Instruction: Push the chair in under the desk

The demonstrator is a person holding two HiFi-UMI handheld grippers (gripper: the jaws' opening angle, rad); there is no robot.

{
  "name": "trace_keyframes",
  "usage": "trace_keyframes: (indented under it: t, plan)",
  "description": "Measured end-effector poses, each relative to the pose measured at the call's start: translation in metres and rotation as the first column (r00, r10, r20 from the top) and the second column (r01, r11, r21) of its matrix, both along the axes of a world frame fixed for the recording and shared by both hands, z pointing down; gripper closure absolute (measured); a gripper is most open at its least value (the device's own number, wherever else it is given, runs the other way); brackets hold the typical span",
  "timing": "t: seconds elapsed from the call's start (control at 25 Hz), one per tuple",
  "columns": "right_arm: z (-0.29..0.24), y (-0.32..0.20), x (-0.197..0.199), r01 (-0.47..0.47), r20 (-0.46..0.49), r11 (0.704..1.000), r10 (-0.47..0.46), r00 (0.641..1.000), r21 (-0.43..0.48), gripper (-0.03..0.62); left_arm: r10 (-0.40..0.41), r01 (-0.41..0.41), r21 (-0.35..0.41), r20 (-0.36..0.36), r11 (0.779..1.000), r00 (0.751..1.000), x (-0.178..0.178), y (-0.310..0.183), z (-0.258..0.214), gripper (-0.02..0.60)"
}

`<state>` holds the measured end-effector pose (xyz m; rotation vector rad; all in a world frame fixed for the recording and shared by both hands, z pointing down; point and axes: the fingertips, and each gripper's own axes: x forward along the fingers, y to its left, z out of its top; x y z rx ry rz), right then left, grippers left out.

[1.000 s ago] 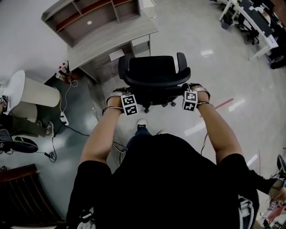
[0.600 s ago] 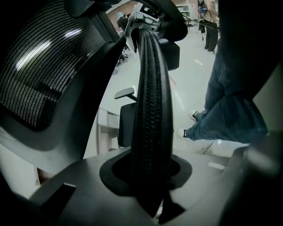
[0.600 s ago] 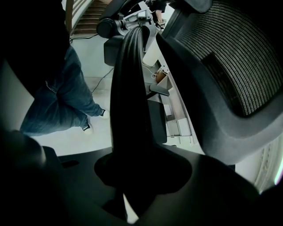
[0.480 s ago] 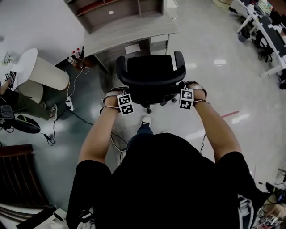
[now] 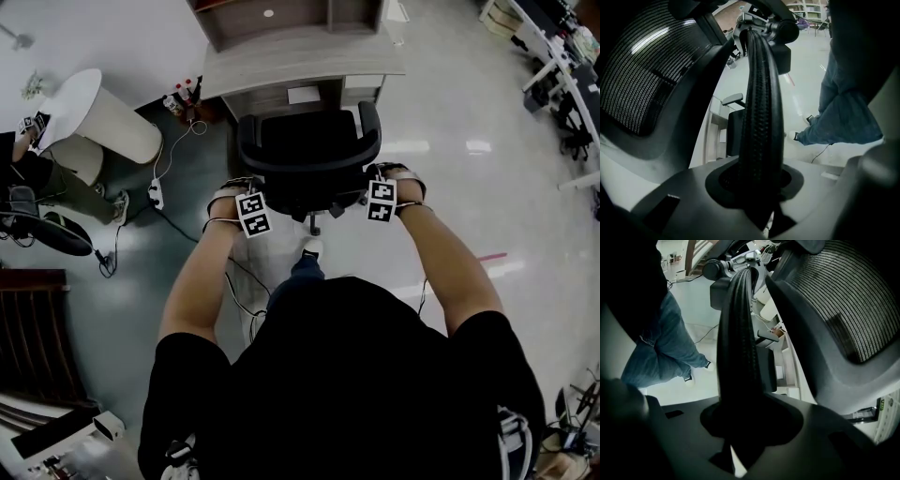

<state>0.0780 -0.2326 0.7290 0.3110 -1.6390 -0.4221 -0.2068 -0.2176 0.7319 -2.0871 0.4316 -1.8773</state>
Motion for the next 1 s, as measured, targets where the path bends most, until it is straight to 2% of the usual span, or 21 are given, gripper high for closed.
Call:
trace_keyframes:
  t: [0.48, 1.0]
  plan:
    - [-0.002, -0.026, -0.065, 0.03, 0.005, 1.0, -0.03, 1.0, 0.0, 0.473, -0.038, 0.038, 0.008, 0.001, 0.999, 0.999, -0.064, -0.019, -0.001, 0.478]
    - [-0.002, -0.048, -0.085, 0.03, 0.0, 1.0, -0.03, 1.0, -0.01, 0.474, -0.04, 0.041, 0.027, -0.008, 0.999, 0.999, -0.084, -0.042, -0.003, 0.471]
